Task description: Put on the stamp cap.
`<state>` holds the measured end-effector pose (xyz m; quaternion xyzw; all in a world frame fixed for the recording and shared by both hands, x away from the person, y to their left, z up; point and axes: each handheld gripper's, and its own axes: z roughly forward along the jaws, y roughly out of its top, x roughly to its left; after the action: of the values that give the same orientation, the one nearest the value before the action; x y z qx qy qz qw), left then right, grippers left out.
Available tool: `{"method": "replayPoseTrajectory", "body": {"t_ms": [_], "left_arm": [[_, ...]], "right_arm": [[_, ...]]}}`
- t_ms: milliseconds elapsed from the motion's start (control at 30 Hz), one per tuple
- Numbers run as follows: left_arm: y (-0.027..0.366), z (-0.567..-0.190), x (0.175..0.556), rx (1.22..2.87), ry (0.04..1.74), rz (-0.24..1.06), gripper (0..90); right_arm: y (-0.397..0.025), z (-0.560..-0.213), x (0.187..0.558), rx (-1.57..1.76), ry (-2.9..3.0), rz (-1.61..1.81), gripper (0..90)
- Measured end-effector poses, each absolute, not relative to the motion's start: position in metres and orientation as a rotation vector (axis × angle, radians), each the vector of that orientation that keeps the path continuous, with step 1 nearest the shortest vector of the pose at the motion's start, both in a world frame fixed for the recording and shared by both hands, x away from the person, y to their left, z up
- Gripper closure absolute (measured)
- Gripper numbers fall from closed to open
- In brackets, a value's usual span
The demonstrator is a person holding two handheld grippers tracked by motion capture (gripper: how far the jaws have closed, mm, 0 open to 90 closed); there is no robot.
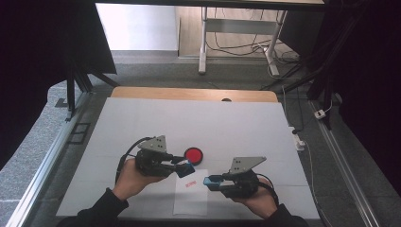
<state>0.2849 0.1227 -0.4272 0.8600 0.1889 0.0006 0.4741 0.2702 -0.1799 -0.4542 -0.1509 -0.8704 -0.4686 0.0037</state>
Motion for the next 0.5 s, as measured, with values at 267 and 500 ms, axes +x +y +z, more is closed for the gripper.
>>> {"method": "replayPoseTrajectory", "body": {"t_ms": [267,500], "left_arm": [[0.125,-0.425,0.285,2.081,0.443,-0.017,70.0],[0.122,-0.423,0.283,2.074,0.387,-0.037,70.1]], "right_arm": [[-0.167,-0.462,0.280,-0.368,-2.706,-1.462,68.9],[-0.158,-0.466,0.287,-0.327,-2.630,-1.470,68.9]]}}
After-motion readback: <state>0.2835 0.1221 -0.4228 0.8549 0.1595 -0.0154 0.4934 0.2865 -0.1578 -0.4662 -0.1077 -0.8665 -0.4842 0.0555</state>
